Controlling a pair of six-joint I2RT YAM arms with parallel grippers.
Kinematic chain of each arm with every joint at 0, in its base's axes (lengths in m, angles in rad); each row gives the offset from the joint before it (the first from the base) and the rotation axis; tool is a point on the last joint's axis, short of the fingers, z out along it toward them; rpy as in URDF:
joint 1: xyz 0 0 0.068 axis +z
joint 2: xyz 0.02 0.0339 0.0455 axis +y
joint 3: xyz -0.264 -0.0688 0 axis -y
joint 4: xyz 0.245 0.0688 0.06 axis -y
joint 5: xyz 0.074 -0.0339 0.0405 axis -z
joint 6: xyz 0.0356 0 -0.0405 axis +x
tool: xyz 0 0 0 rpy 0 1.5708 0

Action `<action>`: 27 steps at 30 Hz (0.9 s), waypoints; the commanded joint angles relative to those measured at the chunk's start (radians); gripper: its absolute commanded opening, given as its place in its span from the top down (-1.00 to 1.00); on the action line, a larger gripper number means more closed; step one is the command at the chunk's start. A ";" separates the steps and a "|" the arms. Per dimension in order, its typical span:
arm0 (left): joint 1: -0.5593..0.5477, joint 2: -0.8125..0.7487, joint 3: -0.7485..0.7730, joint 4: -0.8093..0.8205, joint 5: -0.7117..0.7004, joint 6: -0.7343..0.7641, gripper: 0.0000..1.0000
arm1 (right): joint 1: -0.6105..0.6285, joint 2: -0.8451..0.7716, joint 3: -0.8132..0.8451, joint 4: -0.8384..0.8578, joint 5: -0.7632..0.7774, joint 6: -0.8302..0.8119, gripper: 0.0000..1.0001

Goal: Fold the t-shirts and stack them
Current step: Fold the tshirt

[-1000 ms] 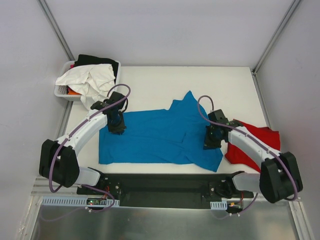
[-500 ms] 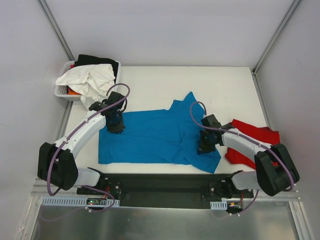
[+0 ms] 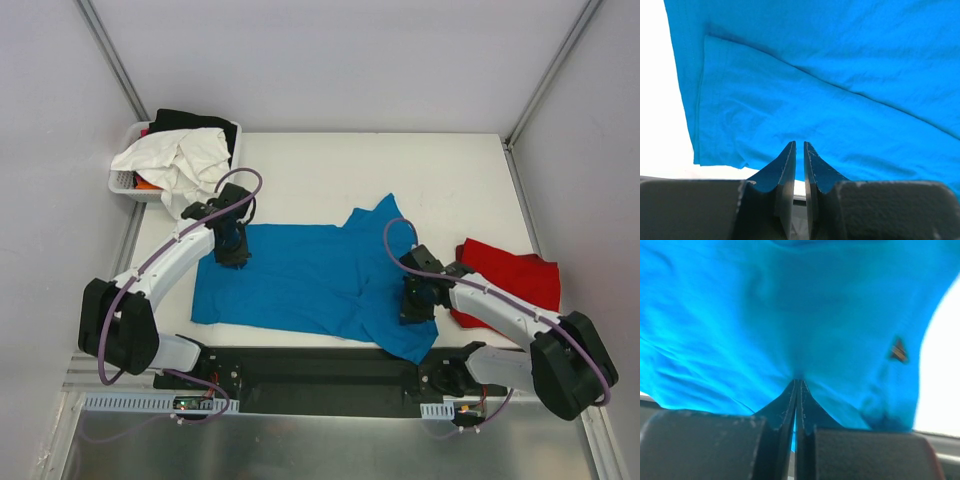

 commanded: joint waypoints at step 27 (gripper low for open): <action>0.001 0.028 0.042 -0.016 0.000 0.036 0.77 | 0.097 0.127 0.179 0.026 -0.197 -0.049 0.99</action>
